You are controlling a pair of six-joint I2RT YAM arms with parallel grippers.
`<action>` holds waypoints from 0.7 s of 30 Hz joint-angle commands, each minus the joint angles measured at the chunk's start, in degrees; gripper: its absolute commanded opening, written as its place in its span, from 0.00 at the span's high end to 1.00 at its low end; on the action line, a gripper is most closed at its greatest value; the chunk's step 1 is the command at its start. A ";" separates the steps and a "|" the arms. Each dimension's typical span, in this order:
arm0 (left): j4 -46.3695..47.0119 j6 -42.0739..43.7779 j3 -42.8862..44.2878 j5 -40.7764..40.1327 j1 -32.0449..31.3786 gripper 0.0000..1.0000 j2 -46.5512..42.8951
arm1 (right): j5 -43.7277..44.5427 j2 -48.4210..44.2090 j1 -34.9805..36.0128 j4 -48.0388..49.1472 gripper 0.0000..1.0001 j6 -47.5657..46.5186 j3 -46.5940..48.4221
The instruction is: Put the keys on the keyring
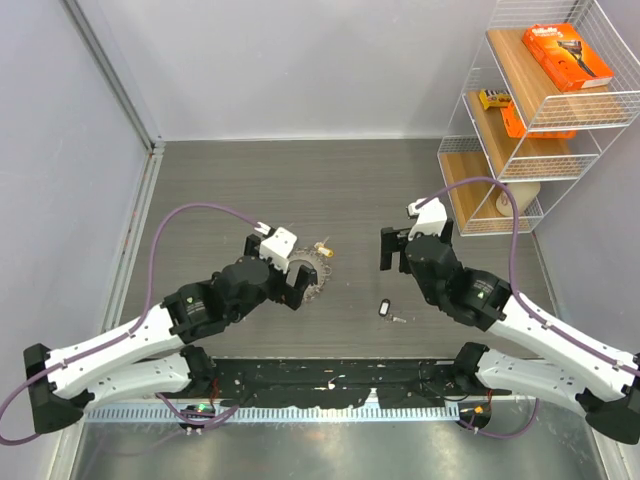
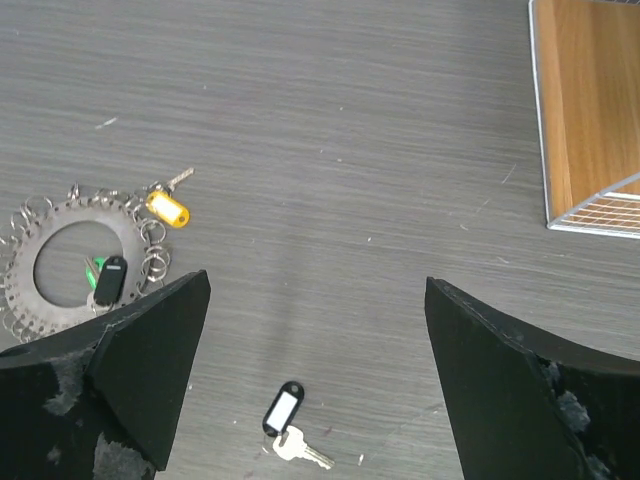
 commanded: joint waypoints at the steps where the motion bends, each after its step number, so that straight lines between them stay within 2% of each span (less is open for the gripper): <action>1: -1.71 -4.91 0.25 2.63 -0.22 0.01 -2.23 | -3.61 0.47 0.11 -3.71 0.05 -0.11 2.33; 7: -3.64 -8.16 -0.63 4.21 -0.31 0.01 -0.92 | -16.25 -0.23 0.20 0.24 0.05 -0.55 -1.00; 11: -5.93 -11.06 -1.51 4.30 -0.75 0.01 -0.65 | -21.71 3.01 0.64 2.08 0.02 2.25 -2.76; 16: -7.16 -13.79 -3.44 2.98 -0.84 0.01 -3.20 | -27.69 5.30 3.44 10.51 0.00 7.00 -7.51; 21: -9.79 -15.55 -4.32 1.23 -0.84 0.01 -6.45 | -30.07 9.33 6.87 16.76 0.10 12.53 -10.49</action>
